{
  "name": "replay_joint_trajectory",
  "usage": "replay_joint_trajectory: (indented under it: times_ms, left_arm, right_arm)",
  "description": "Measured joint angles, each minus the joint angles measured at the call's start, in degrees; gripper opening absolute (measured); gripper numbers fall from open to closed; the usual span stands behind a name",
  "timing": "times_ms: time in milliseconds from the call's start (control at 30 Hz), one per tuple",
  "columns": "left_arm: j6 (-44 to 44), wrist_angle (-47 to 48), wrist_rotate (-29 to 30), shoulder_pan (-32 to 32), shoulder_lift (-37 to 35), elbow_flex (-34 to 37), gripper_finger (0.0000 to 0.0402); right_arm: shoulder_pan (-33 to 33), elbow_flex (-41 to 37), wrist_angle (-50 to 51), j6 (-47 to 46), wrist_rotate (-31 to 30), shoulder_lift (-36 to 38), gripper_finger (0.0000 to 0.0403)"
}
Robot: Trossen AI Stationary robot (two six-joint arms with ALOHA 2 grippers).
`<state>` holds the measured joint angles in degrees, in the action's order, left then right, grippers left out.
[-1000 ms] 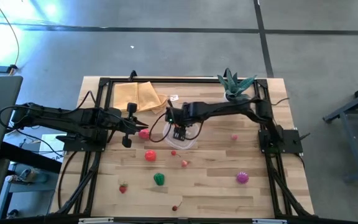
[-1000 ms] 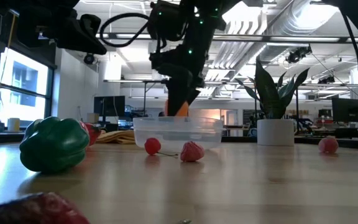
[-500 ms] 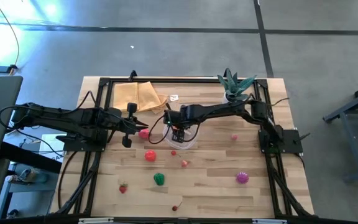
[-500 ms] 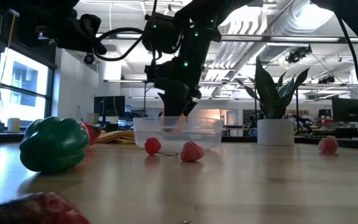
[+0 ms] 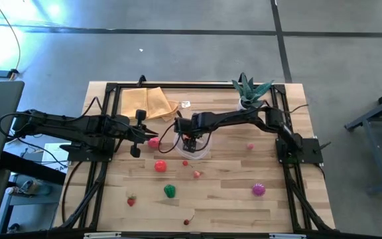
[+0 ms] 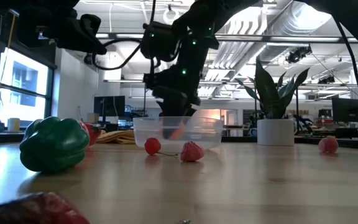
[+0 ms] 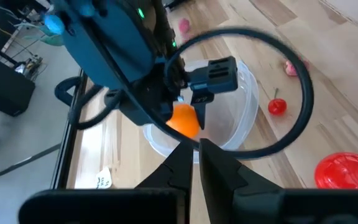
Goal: Pick and placing Produce into tupperware
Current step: Put the orange into the transparent bin
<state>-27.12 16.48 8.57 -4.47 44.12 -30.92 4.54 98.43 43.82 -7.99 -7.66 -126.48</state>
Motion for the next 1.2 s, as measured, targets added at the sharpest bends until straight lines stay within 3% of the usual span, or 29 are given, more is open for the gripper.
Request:
replay_joint_trajectory:
  times_ms: [367, 1200]
  left_arm:
    - [0.0, 0.0, 0.0, 0.0, 0.0, 0.0, 0.0019]
    - [0.0, 0.0, 0.0, 0.0, 0.0, 0.0, 0.0019]
  right_arm:
    - [0.0, 0.0, -0.1, -1.0, 0.2, 0.0, 0.0241]
    - [0.3, 0.0, -0.3, -1.1, -0.8, 0.2, 0.0286]
